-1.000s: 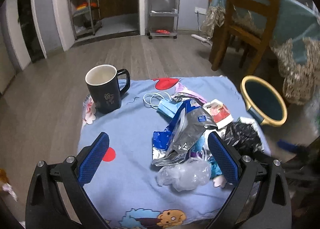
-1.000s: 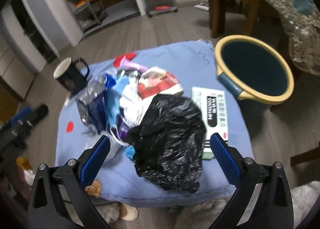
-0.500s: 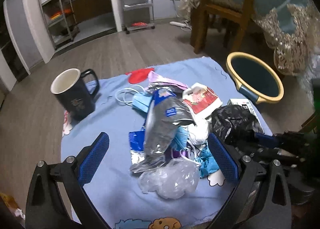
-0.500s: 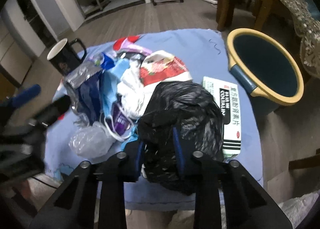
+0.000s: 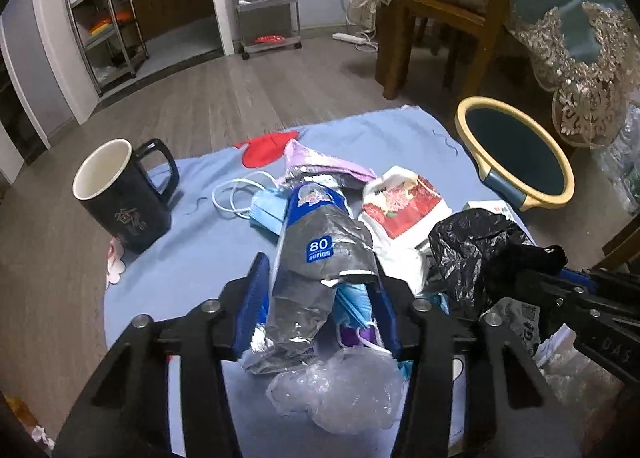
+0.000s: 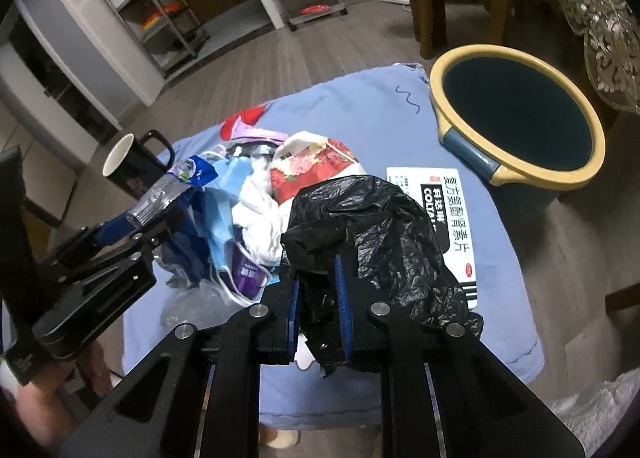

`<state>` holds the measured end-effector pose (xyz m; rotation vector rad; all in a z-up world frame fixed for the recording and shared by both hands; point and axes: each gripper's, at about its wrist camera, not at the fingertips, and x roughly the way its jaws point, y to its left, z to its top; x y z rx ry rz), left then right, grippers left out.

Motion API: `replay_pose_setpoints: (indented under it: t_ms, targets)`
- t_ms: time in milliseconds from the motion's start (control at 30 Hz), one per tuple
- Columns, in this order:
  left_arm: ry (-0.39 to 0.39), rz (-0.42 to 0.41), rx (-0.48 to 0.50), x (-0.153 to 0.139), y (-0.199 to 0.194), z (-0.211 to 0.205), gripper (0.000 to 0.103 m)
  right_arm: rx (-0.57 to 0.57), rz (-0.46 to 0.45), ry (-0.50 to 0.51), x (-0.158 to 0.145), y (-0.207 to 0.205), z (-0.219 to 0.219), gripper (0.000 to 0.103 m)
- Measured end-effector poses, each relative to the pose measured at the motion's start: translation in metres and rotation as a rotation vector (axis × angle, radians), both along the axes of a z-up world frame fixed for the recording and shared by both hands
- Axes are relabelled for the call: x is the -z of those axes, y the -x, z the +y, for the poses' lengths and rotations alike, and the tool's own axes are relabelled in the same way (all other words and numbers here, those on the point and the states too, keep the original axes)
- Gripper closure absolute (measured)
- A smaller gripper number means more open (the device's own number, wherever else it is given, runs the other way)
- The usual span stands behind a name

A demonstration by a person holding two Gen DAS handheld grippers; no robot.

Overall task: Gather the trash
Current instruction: 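Grasp the black plastic bag with the right tool while the left tool grasps the silver wipes packet, then carry the black bag and wipes packet over the bin and release both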

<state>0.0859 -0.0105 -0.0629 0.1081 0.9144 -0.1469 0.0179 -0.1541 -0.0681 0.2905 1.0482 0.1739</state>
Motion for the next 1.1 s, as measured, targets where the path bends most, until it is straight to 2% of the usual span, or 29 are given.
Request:
replay_pose_setpoints:
  t_ms: [33, 233, 333, 500, 600, 700, 767, 833, 867, 933, 1033, 1100]
  targets:
    - [0.005, -0.004, -0.005, -0.002, 0.0, 0.001, 0.063, -0.002, -0.015, 0.004, -0.004, 0.0, 0.0, 0.085]
    - [0.009, -0.05, -0.067, -0.016, 0.003, 0.018, 0.065, -0.018, -0.099, 0.024, -0.027, 0.002, 0.001, 0.085]
    - [0.059, -0.088, -0.092, -0.03, 0.007, 0.027, 0.065, -0.023, -0.126, 0.018, -0.035, 0.002, -0.001, 0.085]
    - [0.077, -0.163, -0.085, -0.056, 0.015, 0.028, 0.065, -0.016, -0.184, 0.002, -0.053, 0.0, -0.011, 0.085]
    - [0.084, -0.194, -0.055, -0.068, 0.019, 0.023, 0.065, -0.009, -0.195, -0.03, -0.059, -0.003, -0.019, 0.086]
    - [0.082, -0.197, -0.047, -0.07, 0.019, 0.019, 0.065, -0.002, -0.151, -0.069, -0.051, -0.008, -0.027, 0.086]
    - [0.098, -0.186, -0.058, -0.068, 0.017, 0.021, 0.065, -0.014, -0.107, -0.092, -0.043, -0.006, -0.026, 0.077]
    - [0.118, -0.174, -0.07, -0.067, 0.016, 0.023, 0.065, -0.035, -0.066, -0.062, -0.033, -0.006, -0.017, 0.037]
    - [0.127, -0.168, -0.074, -0.066, 0.015, 0.024, 0.065, -0.043, -0.055, -0.047, -0.029, -0.005, -0.013, 0.031]
    - [0.128, -0.165, -0.077, -0.064, 0.014, 0.025, 0.065, -0.082, -0.025, -0.03, -0.021, 0.0, 0.0, 0.027]
    - [0.13, -0.161, -0.075, -0.063, 0.014, 0.026, 0.065, -0.147, 0.039, 0.054, -0.003, 0.008, 0.025, 0.026]
    - [0.136, -0.158, -0.08, -0.062, 0.014, 0.028, 0.065, -0.157, 0.084, 0.156, 0.012, 0.007, 0.035, 0.028]
